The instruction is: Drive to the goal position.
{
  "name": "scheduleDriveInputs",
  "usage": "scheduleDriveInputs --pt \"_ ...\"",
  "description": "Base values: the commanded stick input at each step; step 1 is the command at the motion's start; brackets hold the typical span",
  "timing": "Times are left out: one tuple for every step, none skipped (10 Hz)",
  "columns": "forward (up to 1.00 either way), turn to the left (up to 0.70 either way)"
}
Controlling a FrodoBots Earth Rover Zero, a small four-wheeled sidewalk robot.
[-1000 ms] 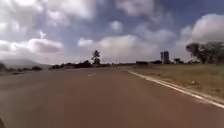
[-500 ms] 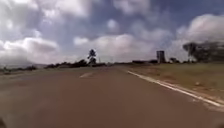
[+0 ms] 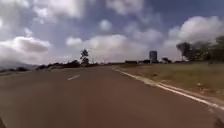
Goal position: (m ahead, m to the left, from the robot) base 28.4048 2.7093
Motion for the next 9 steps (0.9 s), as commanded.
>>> scheduleDriveInputs --pt "1.00 0.00" --pt "1.00 0.00" --pt "1.00 0.00" --pt "1.00 0.00" --pt "1.00 0.00" --pt "1.00 0.00" --pt "1.00 0.00" --pt "1.00 0.00" --pt "1.00 0.00"
